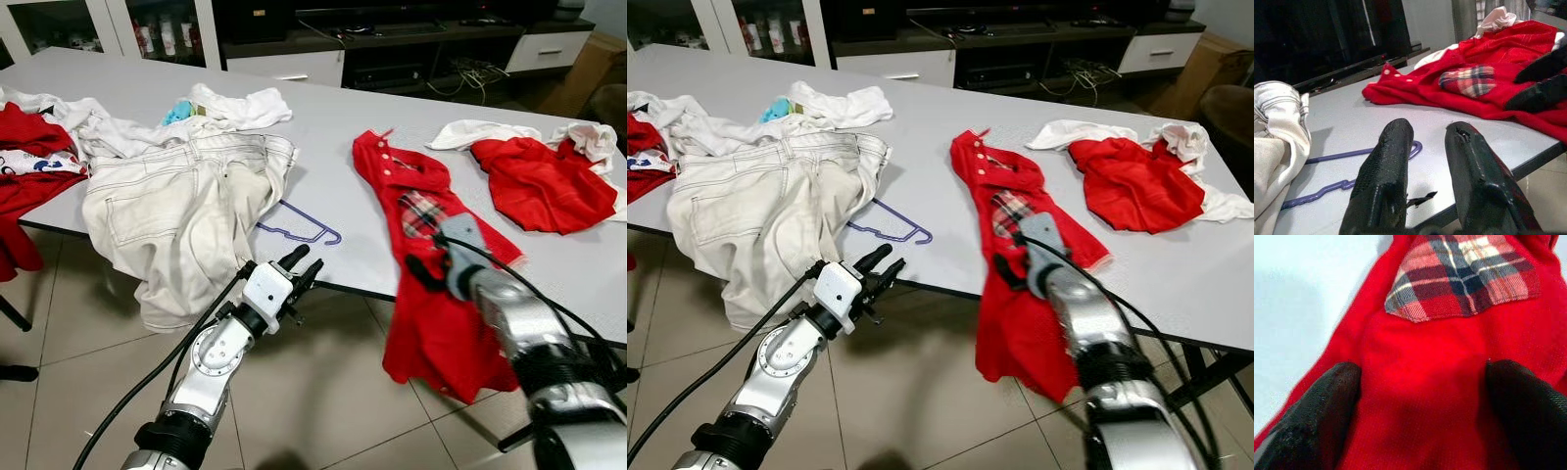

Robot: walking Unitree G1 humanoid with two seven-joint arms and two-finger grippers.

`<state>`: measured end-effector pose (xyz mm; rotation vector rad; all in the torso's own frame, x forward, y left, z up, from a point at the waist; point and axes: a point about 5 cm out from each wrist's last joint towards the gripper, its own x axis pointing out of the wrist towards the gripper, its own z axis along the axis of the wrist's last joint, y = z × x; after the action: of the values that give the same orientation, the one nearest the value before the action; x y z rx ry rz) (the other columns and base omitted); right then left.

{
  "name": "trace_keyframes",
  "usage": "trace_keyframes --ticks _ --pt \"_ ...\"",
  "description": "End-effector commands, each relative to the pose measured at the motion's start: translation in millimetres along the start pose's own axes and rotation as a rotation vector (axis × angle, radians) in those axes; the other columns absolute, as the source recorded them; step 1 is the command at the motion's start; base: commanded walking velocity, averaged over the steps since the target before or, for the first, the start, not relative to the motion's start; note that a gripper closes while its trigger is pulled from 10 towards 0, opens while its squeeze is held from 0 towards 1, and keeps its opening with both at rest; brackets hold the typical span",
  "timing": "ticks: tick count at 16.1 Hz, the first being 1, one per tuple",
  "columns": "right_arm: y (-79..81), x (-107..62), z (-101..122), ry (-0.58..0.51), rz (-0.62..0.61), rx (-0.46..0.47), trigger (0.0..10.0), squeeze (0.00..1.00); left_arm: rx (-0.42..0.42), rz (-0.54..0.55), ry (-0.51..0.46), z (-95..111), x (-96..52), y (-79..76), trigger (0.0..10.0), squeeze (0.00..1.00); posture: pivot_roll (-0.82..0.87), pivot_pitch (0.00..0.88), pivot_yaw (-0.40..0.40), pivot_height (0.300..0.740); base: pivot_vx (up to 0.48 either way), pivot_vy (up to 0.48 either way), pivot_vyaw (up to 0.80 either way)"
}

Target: Hang hanger

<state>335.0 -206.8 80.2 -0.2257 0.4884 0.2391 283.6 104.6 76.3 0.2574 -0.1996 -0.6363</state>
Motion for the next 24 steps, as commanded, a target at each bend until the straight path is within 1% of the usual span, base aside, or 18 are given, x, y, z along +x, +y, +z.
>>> trace_keyframes --ticks 1,2,3,4,5,6,8,9,10,12,13,14,17,19,20,21,22,24 --pt "-5.5 -2.9 -7.9 0.038 -0.012 0.012 10.0 0.00 0.006 -0.015 0.000 -0.1 1.2 -2.9 10.0 0.00 -0.03 0.000 -0.042 0.740 0.000 0.000 0.00" --pt "-5.5 -2.9 -7.9 0.038 -0.012 0.012 10.0 0.00 0.006 -0.015 0.000 -0.1 1.2 -2.9 10.0 0.00 -0.03 0.000 -0.042 0.740 0.000 0.000 0.00" --pt "-12.8 -8.8 3.6 -0.015 -0.003 0.029 10.0 0.00 0.005 -0.015 0.001 -0.3 1.5 -2.5 10.0 0.00 -0.04 0.000 -0.041 0.740 0.000 0.000 0.00" --pt "-19.7 -16.8 34.2 -0.138 0.021 0.037 10.0 0.00 0.004 -0.010 0.003 -0.5 2.0 -1.6 10.0 0.00 -0.05 0.000 -0.040 0.740 0.000 0.000 0.00" --pt "-21.5 -19.8 50.1 -0.195 0.031 0.031 10.0 0.00 0.002 -0.005 0.005 -0.6 2.5 -0.8 10.0 0.00 -0.04 0.000 -0.041 0.740 0.000 0.000 0.00" --pt "-23.3 -20.0 62.5 -0.231 0.026 0.027 10.0 0.00 -0.003 0.003 0.005 -0.1 3.8 0.6 10.0 0.00 -0.04 0.000 -0.041 0.740 0.000 0.000 0.00" --pt "-25.1 -18.7 76.7 -0.267 0.017 0.027 10.0 0.00 -0.011 0.023 -0.001 2.5 7.6 5.4 10.0 0.00 -0.03 0.000 -0.046 0.740 0.000 0.000 0.00" --pt "-24.0 -17.3 79.7 -0.273 0.016 0.030 10.0 0.00 -0.009 0.030 -0.006 4.2 9.2 7.7 10.0 0.00 -0.03 0.000 -0.047 0.740 0.000 0.000 0.00" --pt "-18.2 -14.9 80.5 -0.271 0.038 0.035 10.0 0.00 -0.009 0.041 -0.013 6.0 10.7 10.4 10.0 0.00 -0.03 0.000 -0.048 0.740 0.000 0.000 0.00" --pt "0.6 -8.7 76.0 -0.251 0.100 0.017 10.0 0.00 -0.011 0.058 -0.023 8.6 12.3 14.4 10.0 0.00 -0.02 0.000 -0.049 0.740 0.000 0.000 0.00" --pt "19.3 -2.9 68.2 -0.230 0.147 0.011 10.0 0.00 -0.013 0.063 -0.023 8.6 12.3 15.1 10.0 0.00 -0.02 0.000 -0.049 0.740 0.000 0.000 0.00" --pt "29.4 0.0 63.9 -0.225 0.163 0.016 10.0 0.00 -0.020 0.062 -0.016 7.3 11.9 14.0 10.0 0.00 -0.02 0.000 -0.049 0.740 0.000 0.000 0.00" --pt "39.7 -0.1 60.0 -0.241 0.179 0.040 10.0 0.00 -0.038 0.056 0.008 3.3 11.6 11.0 10.0 0.00 -0.02 0.000 -0.044 0.740 0.000 0.000 0.00" --pt "50.3 -0.7 53.7 -0.245 0.218 0.034 10.0 0.00 -0.040 0.055 0.002 4.6 13.2 10.5 10.0 0.00 -0.03 0.000 -0.032 0.740 0.000 0.000 0.00" --pt "57.0 2.5 48.9 -0.236 0.232 0.028 10.0 0.00 -0.041 0.056 0.000 5.0 13.8 11.1 10.0 0.00 -0.04 0.000 -0.029 0.740 0.000 0.000 0.00" --pt "58.3 3.7 47.9 -0.233 0.232 0.027 10.0 0.00 -0.042 0.057 0.000 5.0 13.9 11.3 10.0 0.00 -0.04 0.000 -0.029 0.740 0.000 0.000 0.00" --pt "61.4 7.9 52.1 -0.234 0.231 0.037 10.0 0.00 -0.041 0.062 0.003 4.5 13.2 12.3 10.0 0.00 -0.03 0.000 -0.031 0.740 0.000 0.000 0.00" --pt "61.9 8.4 52.8 -0.235 0.231 0.039 10.0 0.00 -0.041 0.062 0.003 4.4 13.1 12.4 10.0 0.00 -0.03 0.000 -0.031 0.740 0.000 0.000 0.00"
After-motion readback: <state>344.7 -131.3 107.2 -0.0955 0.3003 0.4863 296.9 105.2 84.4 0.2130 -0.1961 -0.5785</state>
